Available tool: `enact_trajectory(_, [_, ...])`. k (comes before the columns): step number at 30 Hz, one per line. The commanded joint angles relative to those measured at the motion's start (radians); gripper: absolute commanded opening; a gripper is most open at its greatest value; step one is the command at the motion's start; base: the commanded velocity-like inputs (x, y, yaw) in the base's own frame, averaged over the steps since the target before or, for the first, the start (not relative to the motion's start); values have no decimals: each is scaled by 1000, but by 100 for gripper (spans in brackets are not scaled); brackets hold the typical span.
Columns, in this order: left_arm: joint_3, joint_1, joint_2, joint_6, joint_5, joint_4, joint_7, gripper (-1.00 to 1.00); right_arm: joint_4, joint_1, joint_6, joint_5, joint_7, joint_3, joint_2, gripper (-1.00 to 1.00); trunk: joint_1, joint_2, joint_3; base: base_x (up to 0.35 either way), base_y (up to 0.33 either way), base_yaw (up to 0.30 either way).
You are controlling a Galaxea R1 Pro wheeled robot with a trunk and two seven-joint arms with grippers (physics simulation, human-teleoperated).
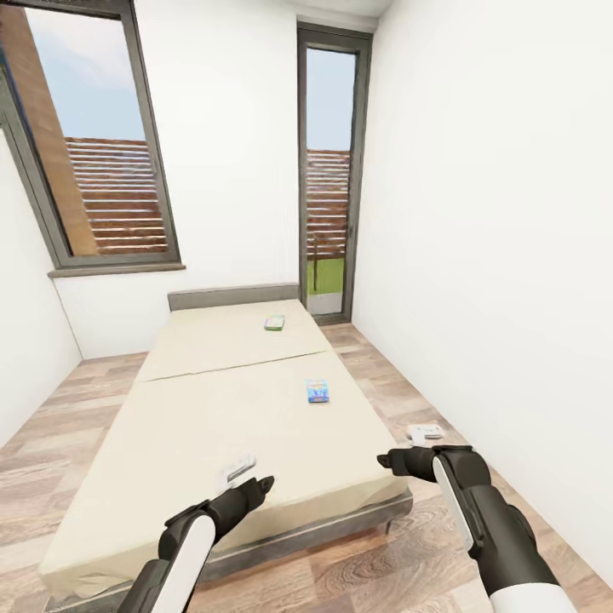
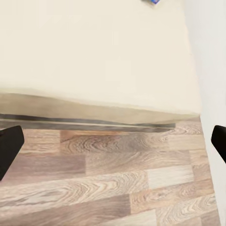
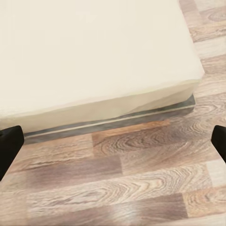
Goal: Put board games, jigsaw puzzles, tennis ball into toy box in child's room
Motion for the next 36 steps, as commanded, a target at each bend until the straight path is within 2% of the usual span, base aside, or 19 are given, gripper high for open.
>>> enact_trajectory(1, [4, -1, 0, 1, 12, -1, 10, 100, -1, -1, 5, 0, 3, -1, 0, 100, 0, -1, -1, 0, 0, 109])
enact_trajectory(2, [13, 0, 2, 0, 13, -1, 10, 100, 0, -1, 7, 0, 3, -1, -1, 100, 0, -1, -1, 0, 0, 166])
enact_trajectory(13, [19, 1, 4, -4, 6, 6, 19, 100, 2, -1, 8, 2, 3, 2, 0, 100, 0, -1, -1, -7, -38, 243])
enact_trajectory(23, [19, 1, 4, -4, 4, 5, 21, 100, 1, 0, 8, 3, 3, 5, 1, 100, 0, -1, -1, -102, -190, 291])
enact_trajectory(36, [18, 1, 4, -3, 3, 6, 22, 100, 1, 1, 7, 4, 3, 7, 1, 100, 0, -1, -1, -202, -211, 295])
